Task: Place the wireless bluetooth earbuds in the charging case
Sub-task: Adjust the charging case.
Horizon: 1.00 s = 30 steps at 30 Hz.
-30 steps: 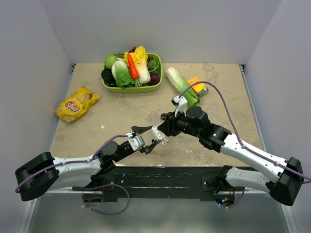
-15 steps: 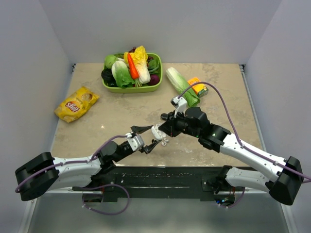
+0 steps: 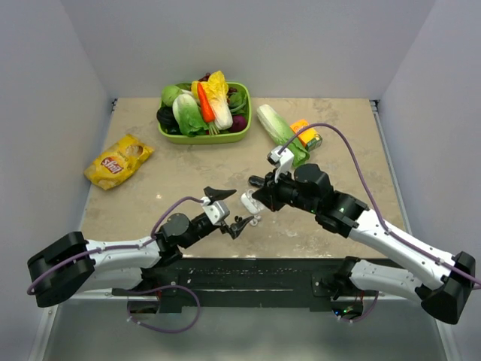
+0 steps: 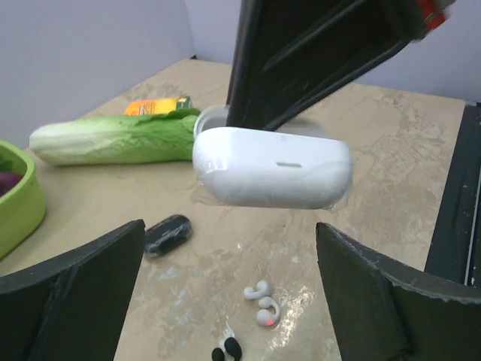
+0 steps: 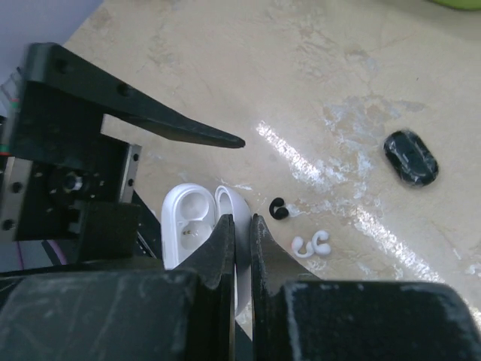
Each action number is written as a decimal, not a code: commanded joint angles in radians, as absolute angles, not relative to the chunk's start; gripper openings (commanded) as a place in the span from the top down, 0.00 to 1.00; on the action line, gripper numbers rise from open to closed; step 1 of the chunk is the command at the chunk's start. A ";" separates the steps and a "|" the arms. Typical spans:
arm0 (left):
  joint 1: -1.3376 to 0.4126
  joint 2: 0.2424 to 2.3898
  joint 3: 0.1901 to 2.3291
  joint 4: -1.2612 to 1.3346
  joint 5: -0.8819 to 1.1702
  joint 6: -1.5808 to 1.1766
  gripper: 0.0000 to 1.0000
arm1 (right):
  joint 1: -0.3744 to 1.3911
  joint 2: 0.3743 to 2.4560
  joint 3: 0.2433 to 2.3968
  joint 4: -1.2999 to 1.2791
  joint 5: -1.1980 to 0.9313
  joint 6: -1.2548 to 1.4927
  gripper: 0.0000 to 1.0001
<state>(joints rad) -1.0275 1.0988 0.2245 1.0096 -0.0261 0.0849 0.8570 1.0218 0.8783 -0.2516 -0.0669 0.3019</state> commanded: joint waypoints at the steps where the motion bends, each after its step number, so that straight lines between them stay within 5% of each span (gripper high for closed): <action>1: -1.023 1.108 0.264 0.947 -0.112 0.032 0.00 | 0.857 0.965 0.942 -0.265 -0.052 0.219 1.00; 8: -1.022 1.077 0.302 0.825 -0.131 -0.077 0.00 | 0.865 0.946 0.936 -0.250 -0.009 0.166 1.00; 15: -1.019 1.040 0.383 0.635 0.263 -0.186 0.00 | 0.920 0.882 0.972 -0.296 0.042 0.009 1.00; 21: -0.871 1.045 0.335 0.841 0.608 -0.334 0.00 | 1.024 0.931 1.051 -0.416 0.198 -0.100 1.00; 30: -0.813 1.104 0.388 0.935 0.670 -0.376 0.03 | 1.198 0.939 1.019 -0.416 0.376 -0.123 1.00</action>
